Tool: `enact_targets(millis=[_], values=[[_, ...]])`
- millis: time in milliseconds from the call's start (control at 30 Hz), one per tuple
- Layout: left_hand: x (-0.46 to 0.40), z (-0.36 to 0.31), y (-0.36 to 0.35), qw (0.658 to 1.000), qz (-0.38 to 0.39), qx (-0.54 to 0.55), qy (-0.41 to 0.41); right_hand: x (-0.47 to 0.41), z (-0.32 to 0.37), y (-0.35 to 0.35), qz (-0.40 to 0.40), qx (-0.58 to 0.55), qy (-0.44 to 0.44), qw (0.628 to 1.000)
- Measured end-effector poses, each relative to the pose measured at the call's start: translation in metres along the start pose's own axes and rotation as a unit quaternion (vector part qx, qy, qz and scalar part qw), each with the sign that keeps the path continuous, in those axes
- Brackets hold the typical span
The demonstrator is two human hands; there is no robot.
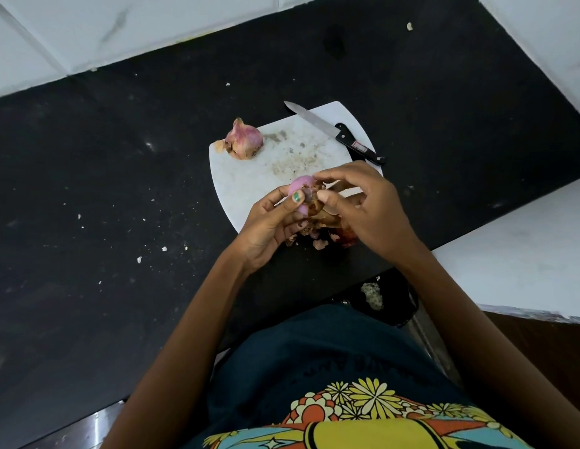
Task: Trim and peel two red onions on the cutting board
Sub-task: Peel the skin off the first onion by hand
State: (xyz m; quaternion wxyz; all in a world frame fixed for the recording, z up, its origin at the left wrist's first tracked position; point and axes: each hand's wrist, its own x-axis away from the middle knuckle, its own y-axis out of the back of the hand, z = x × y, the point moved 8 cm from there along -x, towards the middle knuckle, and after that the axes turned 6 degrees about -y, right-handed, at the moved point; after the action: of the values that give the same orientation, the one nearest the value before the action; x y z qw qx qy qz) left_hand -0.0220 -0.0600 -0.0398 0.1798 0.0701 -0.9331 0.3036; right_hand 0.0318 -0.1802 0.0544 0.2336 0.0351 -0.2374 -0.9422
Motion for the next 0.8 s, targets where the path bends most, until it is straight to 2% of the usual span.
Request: enact_targets(millis=[100, 233, 533, 633, 700, 800], values=[[0.001, -0.001, 0.001, 1.0, 0.003, -0.016, -0.002, 0.001, 0.005, -0.004, 0.014, 0.02, 0.046, 0.999], [0.001, -0.001, 0.001, 0.999, 0.004, -0.035, -0.004, 0.0, 0.009, -0.003, -0.017, 0.077, 0.112, 0.991], [0.001, 0.001, 0.004, 0.999, 0.002, -0.036, -0.002, 0.001, 0.012, -0.005, -0.023, 0.145, 0.16, 0.976], [0.0, 0.002, 0.004, 1.0, 0.0, -0.026, 0.001, -0.001, 0.006, -0.007, 0.003, 0.123, 0.123, 0.985], [0.0, 0.002, 0.004, 1.0, -0.005, -0.009, -0.002, -0.002, -0.004, -0.004, 0.005, 0.049, 0.045, 0.998], [0.0, -0.002, 0.002, 1.0, -0.013, -0.001, -0.013, -0.001, -0.019, 0.001, -0.03, -0.046, -0.068, 0.996]])
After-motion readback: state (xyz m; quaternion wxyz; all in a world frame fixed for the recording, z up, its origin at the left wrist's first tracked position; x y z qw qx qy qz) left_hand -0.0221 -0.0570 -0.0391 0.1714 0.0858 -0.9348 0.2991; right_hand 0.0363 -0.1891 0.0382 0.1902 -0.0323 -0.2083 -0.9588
